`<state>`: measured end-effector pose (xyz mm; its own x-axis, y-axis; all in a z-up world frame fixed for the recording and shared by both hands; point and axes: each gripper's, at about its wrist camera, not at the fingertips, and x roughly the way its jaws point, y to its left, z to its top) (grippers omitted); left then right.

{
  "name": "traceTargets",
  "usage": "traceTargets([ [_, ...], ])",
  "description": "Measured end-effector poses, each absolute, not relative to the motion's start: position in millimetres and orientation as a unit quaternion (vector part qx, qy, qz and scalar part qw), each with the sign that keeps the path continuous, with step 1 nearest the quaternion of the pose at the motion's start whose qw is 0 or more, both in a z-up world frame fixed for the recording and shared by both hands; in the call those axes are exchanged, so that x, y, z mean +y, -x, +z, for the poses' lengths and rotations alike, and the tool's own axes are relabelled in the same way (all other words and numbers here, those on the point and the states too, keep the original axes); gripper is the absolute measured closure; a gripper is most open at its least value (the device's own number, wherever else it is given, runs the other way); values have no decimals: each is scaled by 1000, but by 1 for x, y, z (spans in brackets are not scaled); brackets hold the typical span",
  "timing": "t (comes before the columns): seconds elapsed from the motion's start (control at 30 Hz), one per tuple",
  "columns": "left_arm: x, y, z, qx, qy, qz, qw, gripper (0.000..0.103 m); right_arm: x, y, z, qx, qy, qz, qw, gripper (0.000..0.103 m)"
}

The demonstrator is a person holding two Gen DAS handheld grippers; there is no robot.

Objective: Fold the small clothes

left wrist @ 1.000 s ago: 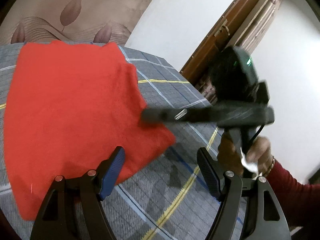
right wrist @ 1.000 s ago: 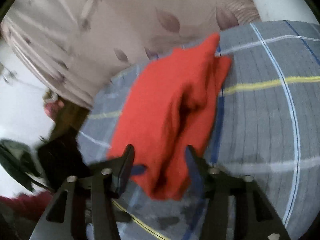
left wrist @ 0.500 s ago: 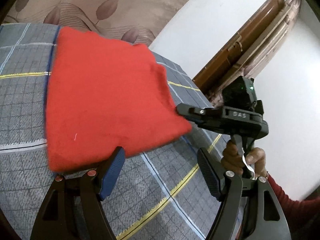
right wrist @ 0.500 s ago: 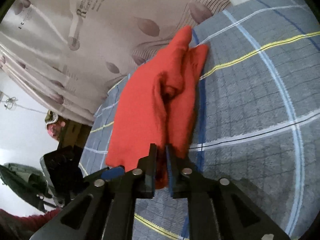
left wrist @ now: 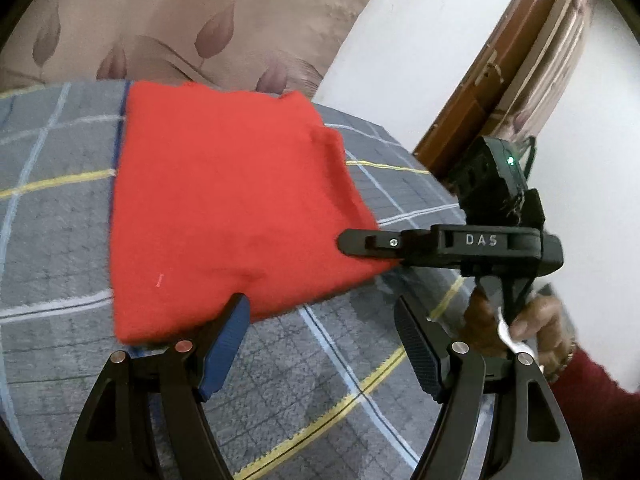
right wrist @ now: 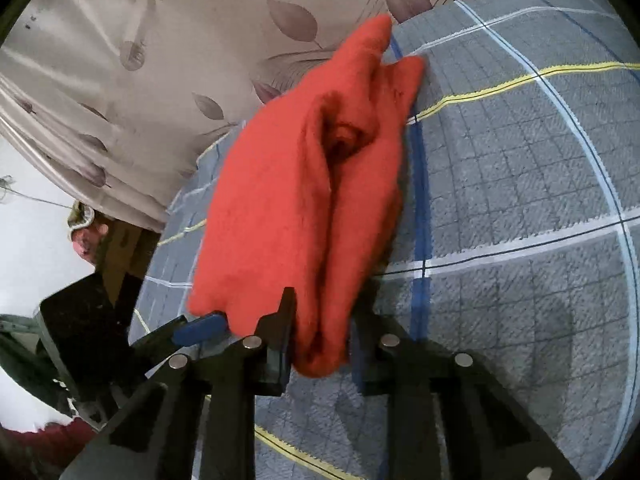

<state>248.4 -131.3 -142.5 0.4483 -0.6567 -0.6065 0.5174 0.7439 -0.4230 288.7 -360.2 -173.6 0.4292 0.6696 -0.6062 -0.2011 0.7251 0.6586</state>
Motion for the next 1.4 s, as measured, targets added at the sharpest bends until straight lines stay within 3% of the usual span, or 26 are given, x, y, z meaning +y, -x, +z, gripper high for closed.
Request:
traceTargets([
  [0.47,-140,-234,-124,358,-16,-274,892,24,-361,-283,-175,451,-265,257,813,84],
  [0.67,-129,-235,-109,330,-35,-253,909,15,-364,-282,-175,448,-268,255,814,81],
  [0.8,-106,-253,-102,324,-21,-252,912,8,-368,-284,-170,442,-271,252,817,68],
  [0.93,-80,-290,-109,357,13,-279,891,8,-373,-290,-164,431,-273,247,824,51],
  [1.4,-62,-391,-151,445,189,-419,768,8,-369,-350,-163,445,-257,273,813,49],
])
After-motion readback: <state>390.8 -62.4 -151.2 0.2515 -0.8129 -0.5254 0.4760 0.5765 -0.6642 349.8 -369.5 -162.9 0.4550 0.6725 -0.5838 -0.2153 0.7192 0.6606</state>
